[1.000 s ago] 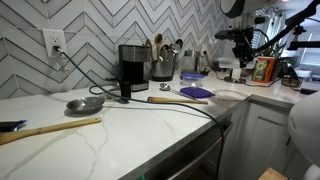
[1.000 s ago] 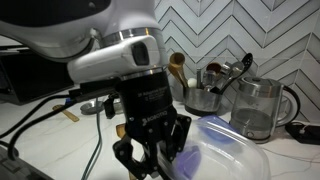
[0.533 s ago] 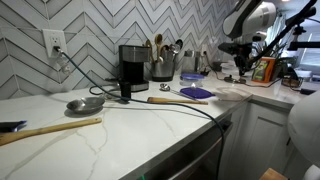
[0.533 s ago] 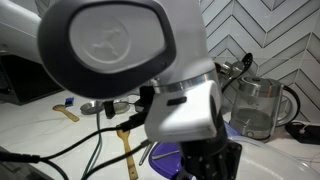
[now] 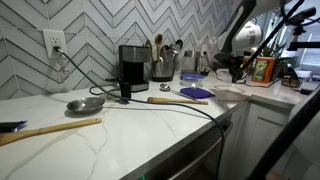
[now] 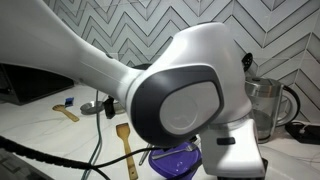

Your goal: Remove the clear bowl from the coffeemaker and put it on the right side of the counter

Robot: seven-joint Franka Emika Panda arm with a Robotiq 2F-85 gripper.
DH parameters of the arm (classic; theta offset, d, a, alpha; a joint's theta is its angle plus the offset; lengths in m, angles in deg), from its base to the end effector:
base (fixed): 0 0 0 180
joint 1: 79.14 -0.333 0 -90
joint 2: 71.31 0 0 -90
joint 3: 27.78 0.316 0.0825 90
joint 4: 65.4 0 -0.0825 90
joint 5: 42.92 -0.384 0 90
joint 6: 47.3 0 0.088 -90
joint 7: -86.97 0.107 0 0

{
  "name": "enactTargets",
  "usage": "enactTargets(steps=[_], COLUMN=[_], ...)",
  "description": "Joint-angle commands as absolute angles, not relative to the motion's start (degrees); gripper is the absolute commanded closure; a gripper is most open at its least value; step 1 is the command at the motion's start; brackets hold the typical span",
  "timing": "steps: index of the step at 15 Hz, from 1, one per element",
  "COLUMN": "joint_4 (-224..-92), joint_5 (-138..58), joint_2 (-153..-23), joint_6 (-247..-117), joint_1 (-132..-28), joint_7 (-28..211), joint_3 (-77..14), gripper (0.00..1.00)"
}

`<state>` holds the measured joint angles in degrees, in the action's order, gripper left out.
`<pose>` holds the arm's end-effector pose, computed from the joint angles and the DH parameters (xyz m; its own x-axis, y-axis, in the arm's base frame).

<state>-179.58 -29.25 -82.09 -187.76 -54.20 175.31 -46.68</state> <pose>0.4486 -0.4205 0.4020 -0.5390 -0.8010 0.2606 -0.8398 0.4871 -0.2398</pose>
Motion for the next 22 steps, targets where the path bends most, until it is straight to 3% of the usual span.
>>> enactTargets(steps=[1,10,11,20,22], joint_4=[-174.0,-167.4,-167.0,-170.7,-172.0], joint_5=[-35.2,-40.4,-40.7,-40.5,-39.4], joint_2=[-88.9,-96.3,-96.4,-86.6,-83.4], joint_6=[-188.8,-187.3,-187.1,-179.3,-176.1], joint_1=[-55.2,-55.4,-55.4,-57.2,-58.3], joint_7=[171.1,164.7,164.0,150.9,145.0], joint_3=[-48.1,-49.1,-49.0,-48.3,-48.0], gripper=[0.98,0.98,0.75,0.08,0.0])
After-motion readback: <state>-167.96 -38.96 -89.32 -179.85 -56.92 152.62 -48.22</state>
